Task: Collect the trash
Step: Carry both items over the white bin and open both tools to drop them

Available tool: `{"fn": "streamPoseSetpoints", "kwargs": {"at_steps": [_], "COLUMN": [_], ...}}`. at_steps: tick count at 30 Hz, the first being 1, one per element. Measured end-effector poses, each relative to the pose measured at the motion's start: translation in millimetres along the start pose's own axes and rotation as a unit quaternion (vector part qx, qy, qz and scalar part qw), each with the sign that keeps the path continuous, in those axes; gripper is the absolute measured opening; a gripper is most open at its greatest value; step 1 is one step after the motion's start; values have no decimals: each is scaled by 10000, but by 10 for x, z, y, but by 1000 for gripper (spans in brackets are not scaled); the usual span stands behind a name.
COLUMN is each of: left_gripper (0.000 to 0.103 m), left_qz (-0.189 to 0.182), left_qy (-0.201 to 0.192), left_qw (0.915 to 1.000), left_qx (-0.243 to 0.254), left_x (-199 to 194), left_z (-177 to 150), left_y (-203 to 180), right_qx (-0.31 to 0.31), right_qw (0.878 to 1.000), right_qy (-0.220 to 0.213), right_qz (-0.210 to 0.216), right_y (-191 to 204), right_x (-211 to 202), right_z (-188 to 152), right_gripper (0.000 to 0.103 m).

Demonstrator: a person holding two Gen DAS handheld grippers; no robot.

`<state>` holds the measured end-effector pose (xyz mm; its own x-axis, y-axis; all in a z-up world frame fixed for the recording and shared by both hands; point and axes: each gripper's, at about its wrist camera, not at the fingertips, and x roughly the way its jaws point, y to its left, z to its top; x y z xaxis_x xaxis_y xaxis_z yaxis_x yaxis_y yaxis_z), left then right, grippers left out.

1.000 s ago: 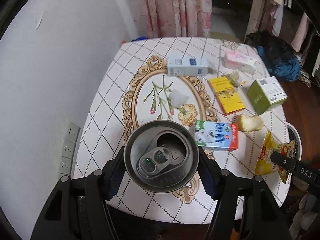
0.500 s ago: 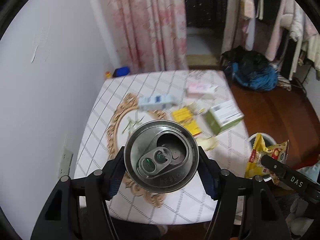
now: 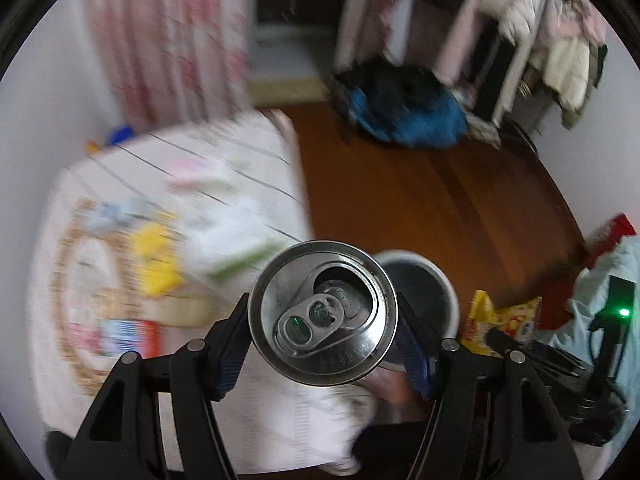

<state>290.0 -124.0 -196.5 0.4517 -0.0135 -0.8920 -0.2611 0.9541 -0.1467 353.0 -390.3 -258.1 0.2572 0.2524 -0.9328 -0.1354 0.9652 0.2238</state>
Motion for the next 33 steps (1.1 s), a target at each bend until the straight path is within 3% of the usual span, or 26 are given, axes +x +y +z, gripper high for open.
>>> {"fn": "streamPoseSetpoints", "kwargs": {"at_steps": [7, 13, 14, 16, 18, 19, 20, 27, 33], "left_gripper": [63, 66, 69, 92, 98, 99, 99, 99, 99], "left_qz": [-482, -677, -669, -611, -497, -414, -286, 536, 686], "left_qy": [1084, 1706, 1746, 1793, 1782, 1765, 1720, 1451, 1315], "left_qw": [9929, 9830, 9824, 9819, 9827, 9833, 9844, 9851, 9848], "left_qx": [31, 32, 26, 55, 109, 156, 241, 755, 899], "left_x": [1228, 1931, 1960, 2030, 2053, 2045, 2028, 1918, 1781], "left_z": [138, 228, 235, 248, 245, 222, 188, -43, -118], "left_y": [-605, -931, -955, -969, -991, -1001, -1010, -995, -939], "right_qx": [184, 241, 255, 339, 428, 462, 473, 513, 499], "right_qw": [9977, 9944, 9937, 9926, 9914, 9911, 9910, 9882, 9867], "right_qy": [592, 981, 1038, 1139, 1226, 1237, 1235, 1276, 1229], "right_qz": [-274, -298, -324, -246, -190, -173, -210, -673, -944], "right_y": [-716, -892, -901, -927, -938, -943, -941, -947, -932], "right_x": [808, 1327, 1411, 1564, 1667, 1697, 1719, 1751, 1632], "right_z": [264, 336, 334, 350, 349, 343, 321, 166, 113], "right_gripper": [47, 47, 48, 51, 69, 88, 97, 98, 98]}}
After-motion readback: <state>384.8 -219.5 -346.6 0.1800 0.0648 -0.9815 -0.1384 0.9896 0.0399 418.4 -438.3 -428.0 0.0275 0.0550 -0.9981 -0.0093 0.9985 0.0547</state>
